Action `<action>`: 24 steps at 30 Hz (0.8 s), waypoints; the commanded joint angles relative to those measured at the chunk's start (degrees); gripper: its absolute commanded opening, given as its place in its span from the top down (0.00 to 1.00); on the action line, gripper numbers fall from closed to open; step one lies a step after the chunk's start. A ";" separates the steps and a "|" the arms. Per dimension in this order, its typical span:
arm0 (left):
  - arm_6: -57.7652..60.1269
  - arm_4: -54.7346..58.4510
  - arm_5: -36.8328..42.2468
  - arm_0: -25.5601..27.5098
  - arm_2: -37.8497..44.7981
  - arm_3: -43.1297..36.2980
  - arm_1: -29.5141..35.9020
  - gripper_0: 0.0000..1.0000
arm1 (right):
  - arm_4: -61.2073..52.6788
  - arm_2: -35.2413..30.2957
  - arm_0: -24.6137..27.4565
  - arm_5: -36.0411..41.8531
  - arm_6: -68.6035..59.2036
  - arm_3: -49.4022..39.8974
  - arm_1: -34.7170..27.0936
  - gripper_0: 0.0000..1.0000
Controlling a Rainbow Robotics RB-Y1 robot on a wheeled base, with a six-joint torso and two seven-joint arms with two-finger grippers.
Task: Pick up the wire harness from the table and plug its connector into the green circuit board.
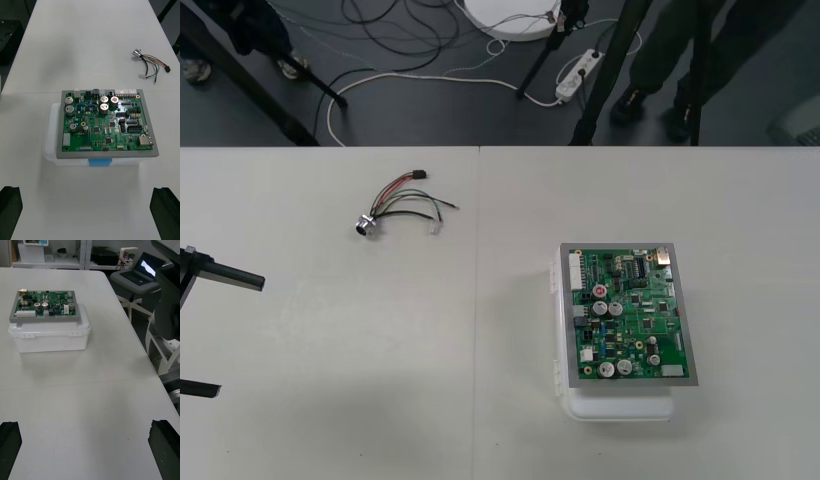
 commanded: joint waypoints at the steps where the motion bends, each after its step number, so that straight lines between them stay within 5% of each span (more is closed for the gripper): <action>1: 3.04 -0.05 0.57 -0.73 1.90 0.14 0.33 0.00 | -0.88 0.63 0.89 -0.45 2.48 0.30 -2.58 0.00; 24: 3.04 -0.05 0.57 -0.73 1.90 0.14 0.33 0.00 | -0.88 0.63 0.89 -0.45 2.48 0.30 -2.58 0.00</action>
